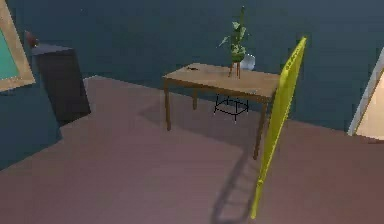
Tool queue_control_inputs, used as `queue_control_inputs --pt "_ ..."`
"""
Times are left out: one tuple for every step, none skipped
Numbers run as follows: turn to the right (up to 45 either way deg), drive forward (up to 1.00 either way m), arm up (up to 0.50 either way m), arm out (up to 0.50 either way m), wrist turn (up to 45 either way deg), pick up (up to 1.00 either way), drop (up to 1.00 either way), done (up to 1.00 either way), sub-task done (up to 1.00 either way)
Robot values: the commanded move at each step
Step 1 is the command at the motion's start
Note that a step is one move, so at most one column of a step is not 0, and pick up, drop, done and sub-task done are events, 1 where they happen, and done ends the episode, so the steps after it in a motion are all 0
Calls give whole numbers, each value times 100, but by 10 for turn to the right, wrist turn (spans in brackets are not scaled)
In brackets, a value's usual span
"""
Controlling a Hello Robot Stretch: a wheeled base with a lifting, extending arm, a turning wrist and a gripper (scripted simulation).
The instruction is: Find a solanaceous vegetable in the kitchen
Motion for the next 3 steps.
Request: queue_control_inputs --pt "450 0 0 0 0 0 0 0 0" --pt "450 0 0 0 0 0 0 0 0" --pt "420 0 0 0 0 0 0 0 0"
